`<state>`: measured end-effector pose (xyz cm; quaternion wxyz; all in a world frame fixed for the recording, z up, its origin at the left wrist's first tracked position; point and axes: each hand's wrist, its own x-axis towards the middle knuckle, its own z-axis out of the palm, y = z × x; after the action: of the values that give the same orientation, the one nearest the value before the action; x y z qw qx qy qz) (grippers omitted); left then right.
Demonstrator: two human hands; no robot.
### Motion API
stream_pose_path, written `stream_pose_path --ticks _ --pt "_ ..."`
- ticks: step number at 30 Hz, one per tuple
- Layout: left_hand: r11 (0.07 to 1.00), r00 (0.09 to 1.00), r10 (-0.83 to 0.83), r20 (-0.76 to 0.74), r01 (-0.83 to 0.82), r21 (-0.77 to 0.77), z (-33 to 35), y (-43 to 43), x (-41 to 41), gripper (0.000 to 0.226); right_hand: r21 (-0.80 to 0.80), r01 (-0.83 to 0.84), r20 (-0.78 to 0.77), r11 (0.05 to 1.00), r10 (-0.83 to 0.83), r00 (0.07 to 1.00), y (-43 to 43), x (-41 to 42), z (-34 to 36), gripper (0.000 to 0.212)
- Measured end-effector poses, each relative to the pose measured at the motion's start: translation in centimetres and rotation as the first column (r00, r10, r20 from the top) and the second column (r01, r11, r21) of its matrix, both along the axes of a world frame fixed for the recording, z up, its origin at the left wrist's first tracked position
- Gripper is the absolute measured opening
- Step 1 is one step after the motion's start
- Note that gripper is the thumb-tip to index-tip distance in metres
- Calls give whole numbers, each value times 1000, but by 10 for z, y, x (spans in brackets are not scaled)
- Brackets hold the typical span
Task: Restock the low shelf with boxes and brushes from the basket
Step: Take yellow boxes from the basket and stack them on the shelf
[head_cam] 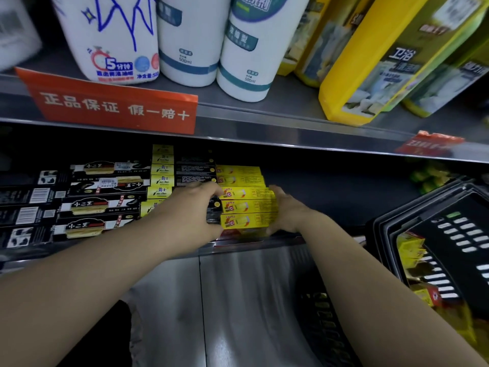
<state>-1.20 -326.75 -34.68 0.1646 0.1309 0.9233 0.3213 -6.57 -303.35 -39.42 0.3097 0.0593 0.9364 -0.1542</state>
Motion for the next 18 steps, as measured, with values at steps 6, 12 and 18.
stream_pose_path --ticks 6,12,18 --pt "997 996 -60 -69 63 43 11 18 4 57 113 -30 8 993 29 1000 -7 3 21 118" --pt "978 976 -155 -152 173 118 31 60 19 47 -187 18 -282 982 -71 957 26 43 91 60" --pt "908 898 -322 -301 383 172 54 134 51 47 -467 218 -423 857 -432 796 106 121 135 29"
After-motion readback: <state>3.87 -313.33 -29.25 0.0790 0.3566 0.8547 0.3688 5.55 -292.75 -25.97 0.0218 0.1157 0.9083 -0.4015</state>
